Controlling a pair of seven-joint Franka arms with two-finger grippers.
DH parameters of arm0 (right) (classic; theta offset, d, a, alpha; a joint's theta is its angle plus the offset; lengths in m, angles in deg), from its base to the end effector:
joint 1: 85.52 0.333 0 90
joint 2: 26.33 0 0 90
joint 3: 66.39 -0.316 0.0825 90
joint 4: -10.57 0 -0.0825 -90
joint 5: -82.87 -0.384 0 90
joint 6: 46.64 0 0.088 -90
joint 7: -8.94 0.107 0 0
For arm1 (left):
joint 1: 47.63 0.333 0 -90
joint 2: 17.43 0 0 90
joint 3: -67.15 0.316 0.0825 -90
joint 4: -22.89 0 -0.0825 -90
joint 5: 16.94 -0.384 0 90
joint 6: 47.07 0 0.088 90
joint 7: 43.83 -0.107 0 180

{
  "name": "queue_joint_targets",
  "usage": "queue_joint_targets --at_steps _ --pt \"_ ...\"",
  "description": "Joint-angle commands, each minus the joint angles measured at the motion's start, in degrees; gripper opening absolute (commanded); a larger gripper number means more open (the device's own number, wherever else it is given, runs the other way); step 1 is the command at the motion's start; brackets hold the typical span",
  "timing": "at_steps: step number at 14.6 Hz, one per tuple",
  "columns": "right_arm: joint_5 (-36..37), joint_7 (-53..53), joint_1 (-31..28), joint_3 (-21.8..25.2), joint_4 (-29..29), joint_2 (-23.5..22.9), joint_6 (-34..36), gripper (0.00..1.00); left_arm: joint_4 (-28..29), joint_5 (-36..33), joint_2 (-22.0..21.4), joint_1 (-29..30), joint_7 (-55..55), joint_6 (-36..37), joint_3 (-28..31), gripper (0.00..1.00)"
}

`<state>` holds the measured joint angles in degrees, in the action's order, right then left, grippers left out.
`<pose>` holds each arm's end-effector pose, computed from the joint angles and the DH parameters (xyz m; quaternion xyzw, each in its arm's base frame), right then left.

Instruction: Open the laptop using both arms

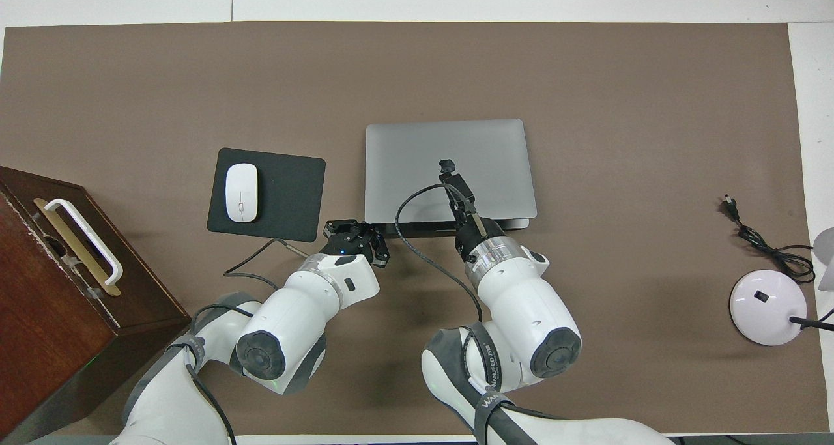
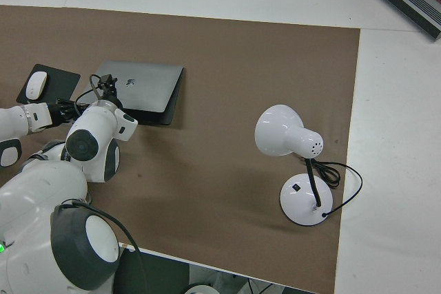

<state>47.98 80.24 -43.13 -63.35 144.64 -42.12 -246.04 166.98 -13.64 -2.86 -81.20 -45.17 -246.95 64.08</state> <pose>0.4676 0.2968 0.3120 -0.7521 0.5218 -0.2104 0.3433 0.4153 -0.3003 0.2680 0.8950 -0.2742 0.3333 0.1127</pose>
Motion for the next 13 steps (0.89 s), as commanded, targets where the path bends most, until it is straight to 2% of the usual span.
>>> queue_joint_targets --at_steps 1,8,13 --pt "-1.4 -2.4 -0.6 -0.3 -1.7 -1.2 -0.8 1.0 -1.5 -0.3 3.0 -0.8 -0.5 -0.9 0.4 0.0" --pt "-1.4 -3.9 -1.0 -0.1 -3.6 -1.3 3.2 1.0 -2.5 -0.4 4.0 -1.0 -0.5 -0.9 0.4 0.0" --pt "-1.3 -6.6 -2.4 1.5 -7.3 -0.9 12.4 1.0 -2.6 -0.4 4.0 -0.9 -0.5 -0.9 0.4 0.0"
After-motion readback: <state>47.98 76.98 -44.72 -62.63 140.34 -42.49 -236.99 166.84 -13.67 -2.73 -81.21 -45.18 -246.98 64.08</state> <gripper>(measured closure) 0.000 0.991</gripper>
